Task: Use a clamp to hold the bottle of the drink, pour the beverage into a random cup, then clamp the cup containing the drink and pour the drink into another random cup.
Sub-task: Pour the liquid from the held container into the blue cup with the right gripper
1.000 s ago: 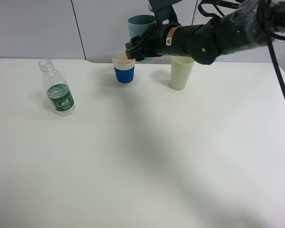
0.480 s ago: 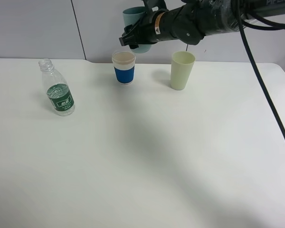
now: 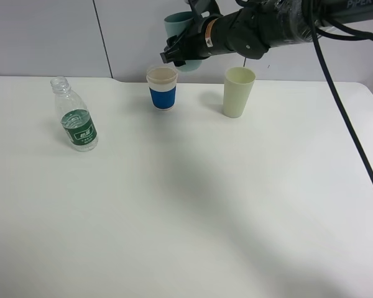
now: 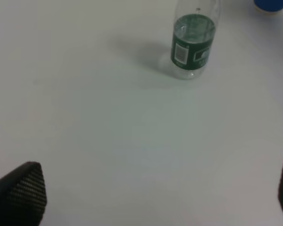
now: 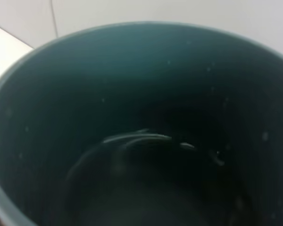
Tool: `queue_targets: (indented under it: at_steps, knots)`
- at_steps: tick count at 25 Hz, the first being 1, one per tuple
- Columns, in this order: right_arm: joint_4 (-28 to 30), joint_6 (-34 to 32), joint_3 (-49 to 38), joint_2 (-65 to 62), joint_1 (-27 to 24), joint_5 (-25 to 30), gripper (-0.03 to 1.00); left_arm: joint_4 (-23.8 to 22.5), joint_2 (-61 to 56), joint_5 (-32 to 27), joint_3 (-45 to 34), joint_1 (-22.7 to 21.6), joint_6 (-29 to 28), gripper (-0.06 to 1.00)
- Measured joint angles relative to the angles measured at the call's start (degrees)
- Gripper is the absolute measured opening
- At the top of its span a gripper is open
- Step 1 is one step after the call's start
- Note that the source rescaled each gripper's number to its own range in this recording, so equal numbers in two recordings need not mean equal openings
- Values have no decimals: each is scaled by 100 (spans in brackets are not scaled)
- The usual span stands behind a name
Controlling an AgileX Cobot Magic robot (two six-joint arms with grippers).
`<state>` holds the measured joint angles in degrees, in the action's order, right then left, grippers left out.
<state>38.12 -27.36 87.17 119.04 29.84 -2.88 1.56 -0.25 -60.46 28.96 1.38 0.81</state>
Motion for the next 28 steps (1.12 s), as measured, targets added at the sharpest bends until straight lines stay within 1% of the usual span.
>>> queue_targets:
  at_steps: [4,10,18,23,28]
  knots:
    - [77,0,206,102,0,104,0,0,0,0,0,0,0,100]
    - [273,-11,735,429,0,917,0,0,0,0,0,0,0,100]
    - [471,-16,1042,657,128,1062,0,0,0,0,0,0,0,100]
    - [708,70,1365,849,233,1392,0,0,0,0,0,0,0,100]
    - [767,507,1421,870,332,1337,0,0,0,0,0,0,0,100]
